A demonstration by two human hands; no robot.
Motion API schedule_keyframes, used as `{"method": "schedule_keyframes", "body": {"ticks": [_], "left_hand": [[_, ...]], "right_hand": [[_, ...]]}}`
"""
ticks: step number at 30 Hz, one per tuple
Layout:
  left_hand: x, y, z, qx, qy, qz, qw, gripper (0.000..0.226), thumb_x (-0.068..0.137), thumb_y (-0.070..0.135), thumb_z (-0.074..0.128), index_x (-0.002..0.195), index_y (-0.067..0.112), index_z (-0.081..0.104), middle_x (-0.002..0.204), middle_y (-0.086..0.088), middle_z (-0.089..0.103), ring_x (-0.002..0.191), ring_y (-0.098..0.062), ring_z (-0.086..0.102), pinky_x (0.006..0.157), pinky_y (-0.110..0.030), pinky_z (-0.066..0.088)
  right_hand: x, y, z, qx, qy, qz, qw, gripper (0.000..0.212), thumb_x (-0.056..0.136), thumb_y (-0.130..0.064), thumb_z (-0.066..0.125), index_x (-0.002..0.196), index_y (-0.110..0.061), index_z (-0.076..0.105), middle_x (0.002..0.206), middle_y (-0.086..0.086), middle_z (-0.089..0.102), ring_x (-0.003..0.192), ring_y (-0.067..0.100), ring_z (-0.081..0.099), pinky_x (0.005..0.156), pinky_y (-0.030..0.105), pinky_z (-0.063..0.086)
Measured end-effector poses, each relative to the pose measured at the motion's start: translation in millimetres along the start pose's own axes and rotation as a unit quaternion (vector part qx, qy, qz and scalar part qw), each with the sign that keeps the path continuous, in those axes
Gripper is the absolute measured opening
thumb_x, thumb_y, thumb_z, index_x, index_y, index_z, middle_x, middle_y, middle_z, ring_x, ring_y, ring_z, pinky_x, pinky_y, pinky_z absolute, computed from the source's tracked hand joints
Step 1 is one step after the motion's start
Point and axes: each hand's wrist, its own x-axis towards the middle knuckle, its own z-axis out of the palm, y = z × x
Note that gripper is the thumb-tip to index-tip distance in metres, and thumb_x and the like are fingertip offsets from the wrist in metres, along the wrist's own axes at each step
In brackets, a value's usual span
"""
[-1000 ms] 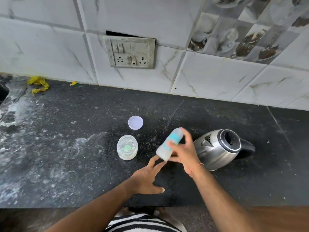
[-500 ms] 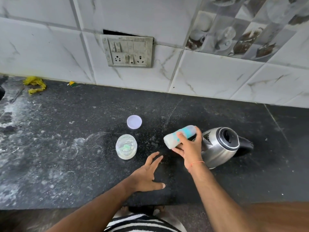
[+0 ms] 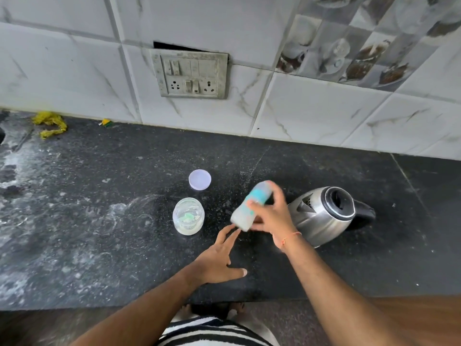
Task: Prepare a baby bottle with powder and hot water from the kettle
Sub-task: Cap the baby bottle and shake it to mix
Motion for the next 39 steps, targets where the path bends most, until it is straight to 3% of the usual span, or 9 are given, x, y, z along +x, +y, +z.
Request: {"method": "schedule_keyframes", "body": {"ticks": [12,15,18,22,25,29,32,35,39], "left_hand": [[2.2,-5.3,1.2,-0.064,0.007,0.000,0.998,0.128,0.085,0.059,0.083,0.173,0.045,-0.008,0.166,0.040,-0.016,0.099,-0.007,0.067,0.092,-0.018,0.057],[0.1,-7.5,1.8,-0.079,0.000,-0.010,0.997,0.130,0.085,0.058,0.084,0.173,0.044,-0.011,0.166,0.040,-0.019,0.098,-0.008,0.068,0.092,-0.019,0.058],[2.6,-5.9,0.2,-0.083,0.002,-0.005,0.997,0.131,0.087,0.055,0.084,0.172,0.044,-0.015,0.165,0.041,-0.020,0.099,-0.006,0.068,0.091,-0.014,0.055],[-0.4,-6.5,0.4,-0.098,0.004,-0.010,0.995,0.134,0.086,0.055,0.085,0.172,0.043,-0.016,0.165,0.040,-0.019,0.100,-0.009,0.070,0.091,-0.017,0.058],[0.4,-3.8,0.3,-0.104,0.012,-0.002,0.995,0.135,0.086,0.054,0.086,0.170,0.047,-0.019,0.163,0.044,-0.020,0.100,-0.008,0.070,0.091,-0.016,0.057],[-2.9,-5.6,1.2,-0.108,0.014,-0.006,0.994,0.136,0.085,0.052,0.087,0.171,0.044,-0.018,0.166,0.040,-0.019,0.098,-0.008,0.070,0.089,-0.015,0.057],[0.3,-4.2,1.6,-0.108,0.021,-0.003,0.994,0.136,0.085,0.054,0.086,0.169,0.048,-0.020,0.165,0.042,-0.020,0.098,-0.008,0.070,0.087,-0.013,0.055],[-1.1,-5.9,2.0,-0.109,0.016,-0.010,0.994,0.136,0.086,0.052,0.087,0.171,0.044,-0.020,0.167,0.038,-0.020,0.098,-0.009,0.070,0.086,-0.013,0.055],[3.3,-5.2,1.7,-0.111,0.019,-0.004,0.994,0.136,0.087,0.052,0.087,0.170,0.043,-0.020,0.167,0.039,-0.020,0.098,-0.008,0.070,0.088,-0.012,0.055]], "right_hand": [[5.7,2.0,-9.9,0.092,0.064,-0.010,0.994,0.067,0.092,-0.009,0.085,0.138,-0.047,0.054,0.133,0.012,0.068,0.109,0.036,0.078,0.074,0.055,0.069],[3.5,-1.2,-6.0,0.115,0.026,0.102,0.988,0.071,0.088,-0.010,0.088,0.137,-0.050,0.056,0.125,0.014,0.072,0.103,0.030,0.080,0.069,0.050,0.069],[5.6,8.2,-7.7,0.096,0.062,0.021,0.993,0.068,0.090,-0.012,0.087,0.138,-0.048,0.055,0.133,0.012,0.067,0.106,0.035,0.079,0.070,0.049,0.068],[7.5,5.8,-3.5,0.122,0.019,0.124,0.985,0.070,0.085,-0.013,0.090,0.134,-0.052,0.058,0.126,0.010,0.073,0.103,0.030,0.080,0.070,0.051,0.069],[8.0,11.3,-5.6,0.107,0.056,0.034,0.992,0.069,0.089,-0.014,0.087,0.140,-0.048,0.055,0.133,0.008,0.066,0.108,0.033,0.078,0.071,0.049,0.069],[9.5,8.2,-3.1,0.146,0.032,0.117,0.982,0.070,0.084,-0.014,0.090,0.132,-0.054,0.059,0.125,0.011,0.071,0.104,0.028,0.079,0.067,0.047,0.069],[14.1,9.5,-11.8,0.136,0.082,0.020,0.987,0.067,0.088,-0.014,0.087,0.136,-0.050,0.056,0.132,0.008,0.067,0.106,0.030,0.078,0.071,0.049,0.070],[15.3,6.4,-8.2,0.182,0.045,0.145,0.972,0.068,0.082,-0.015,0.092,0.127,-0.055,0.060,0.128,0.010,0.069,0.103,0.029,0.080,0.067,0.048,0.069],[16.3,11.3,-10.8,0.138,0.056,0.063,0.987,0.064,0.085,-0.013,0.089,0.129,-0.050,0.060,0.134,0.007,0.065,0.108,0.030,0.077,0.069,0.048,0.069]]}}
